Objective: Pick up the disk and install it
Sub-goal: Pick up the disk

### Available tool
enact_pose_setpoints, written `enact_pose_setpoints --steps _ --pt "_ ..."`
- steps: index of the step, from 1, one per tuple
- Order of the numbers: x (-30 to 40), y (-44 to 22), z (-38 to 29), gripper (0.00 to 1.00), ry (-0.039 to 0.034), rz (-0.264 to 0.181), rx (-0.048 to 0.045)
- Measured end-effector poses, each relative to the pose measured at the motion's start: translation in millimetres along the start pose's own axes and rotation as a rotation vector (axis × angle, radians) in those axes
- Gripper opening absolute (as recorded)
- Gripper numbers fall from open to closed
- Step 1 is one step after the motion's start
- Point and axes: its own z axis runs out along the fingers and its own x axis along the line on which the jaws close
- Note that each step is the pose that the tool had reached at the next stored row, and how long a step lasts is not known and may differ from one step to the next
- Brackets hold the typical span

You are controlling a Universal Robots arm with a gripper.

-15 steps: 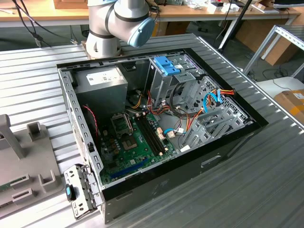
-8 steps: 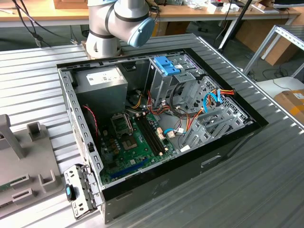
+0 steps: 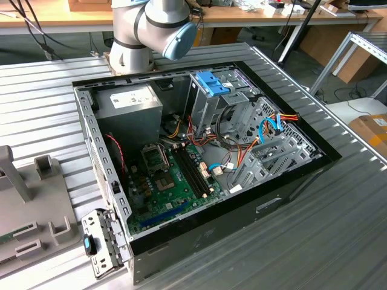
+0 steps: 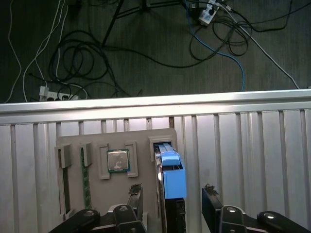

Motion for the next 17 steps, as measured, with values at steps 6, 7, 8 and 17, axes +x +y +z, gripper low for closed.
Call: enact_pose_setpoints --steps 6,7,8,17 --pt "0.0 0.0 0.1 0.6 0.0 0.0 0.0" --pt "0.0 0.0 0.1 0.6 0.0 0.0 0.0" --pt "0.0 0.0 0.2 0.6 0.0 0.0 0.0" --pt "0.1 -0.1 5.5 0.6 -0.0001 0.0 -0.0002"
